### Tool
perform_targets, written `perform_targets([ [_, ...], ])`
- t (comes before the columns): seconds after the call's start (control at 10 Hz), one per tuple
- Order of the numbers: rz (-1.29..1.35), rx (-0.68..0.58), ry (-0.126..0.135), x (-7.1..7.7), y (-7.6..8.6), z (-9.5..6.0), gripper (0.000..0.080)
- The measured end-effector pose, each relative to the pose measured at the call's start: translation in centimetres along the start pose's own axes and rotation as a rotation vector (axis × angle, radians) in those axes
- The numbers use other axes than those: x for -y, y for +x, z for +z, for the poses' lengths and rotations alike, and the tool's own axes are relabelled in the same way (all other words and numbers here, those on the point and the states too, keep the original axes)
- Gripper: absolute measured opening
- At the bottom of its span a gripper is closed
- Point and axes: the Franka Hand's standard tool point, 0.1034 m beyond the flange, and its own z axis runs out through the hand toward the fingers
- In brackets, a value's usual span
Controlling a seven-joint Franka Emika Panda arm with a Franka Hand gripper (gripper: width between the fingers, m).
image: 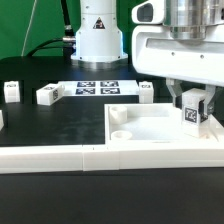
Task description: Assemble one leg
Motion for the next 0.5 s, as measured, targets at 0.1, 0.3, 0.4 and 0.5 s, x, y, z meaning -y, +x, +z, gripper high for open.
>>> perform_targets([
  [0.1, 0.123, 0.002, -0.002, -0.08, -0.01, 0.02, 0.0291],
  [0.3, 0.41, 0.004, -0.011, -0.32, -0.01, 0.06, 0.0291],
  [0.4, 0.478, 0.006, -0.013, -0.38, -0.03, 0.09, 0.0291],
  [0.5, 0.565, 0.015, -0.015, -0.47, 0.02, 0.1, 0.0291],
])
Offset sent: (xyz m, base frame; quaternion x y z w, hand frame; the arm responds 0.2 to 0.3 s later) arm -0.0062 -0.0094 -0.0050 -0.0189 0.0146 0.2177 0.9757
